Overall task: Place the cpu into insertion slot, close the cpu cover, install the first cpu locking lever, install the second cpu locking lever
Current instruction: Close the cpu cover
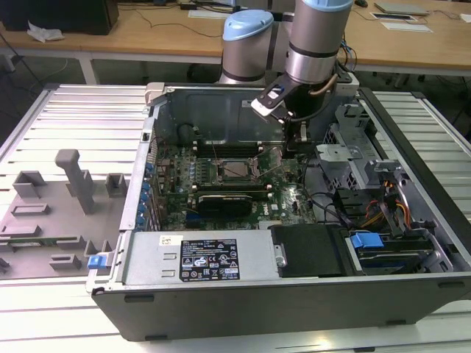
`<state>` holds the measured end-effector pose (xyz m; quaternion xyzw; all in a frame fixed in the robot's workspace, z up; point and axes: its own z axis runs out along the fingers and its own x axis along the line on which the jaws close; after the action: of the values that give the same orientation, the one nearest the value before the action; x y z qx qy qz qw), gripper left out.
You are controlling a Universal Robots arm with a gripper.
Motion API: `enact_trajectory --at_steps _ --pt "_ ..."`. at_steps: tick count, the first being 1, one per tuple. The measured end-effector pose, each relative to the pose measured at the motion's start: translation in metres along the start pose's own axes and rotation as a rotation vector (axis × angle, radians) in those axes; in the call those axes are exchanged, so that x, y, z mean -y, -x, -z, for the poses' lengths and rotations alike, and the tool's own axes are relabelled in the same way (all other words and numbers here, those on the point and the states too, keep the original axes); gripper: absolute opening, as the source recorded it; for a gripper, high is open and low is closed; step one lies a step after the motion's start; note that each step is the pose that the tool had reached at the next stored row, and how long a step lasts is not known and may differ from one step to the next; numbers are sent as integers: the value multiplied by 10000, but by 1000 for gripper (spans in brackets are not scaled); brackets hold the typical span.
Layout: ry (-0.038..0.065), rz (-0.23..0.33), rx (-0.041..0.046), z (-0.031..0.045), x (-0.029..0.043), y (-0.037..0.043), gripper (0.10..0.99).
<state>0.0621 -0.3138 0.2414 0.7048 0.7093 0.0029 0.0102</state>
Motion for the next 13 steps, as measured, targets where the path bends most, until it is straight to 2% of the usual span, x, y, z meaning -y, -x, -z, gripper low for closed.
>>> enact_trajectory --at_steps 3,4,5,6,7,13 --pt "1 0 -1 -2 0 0 106" --pt "-86 2 -11 -4 -2 0 106" --pt "-340 2 -28 -6 -8 -1 106" --pt "-637 4 -50 -7 -16 0 106" --pt "-728 8 -58 -7 -19 -1 106" --pt "-733 7 -58 -7 1 -2 106"
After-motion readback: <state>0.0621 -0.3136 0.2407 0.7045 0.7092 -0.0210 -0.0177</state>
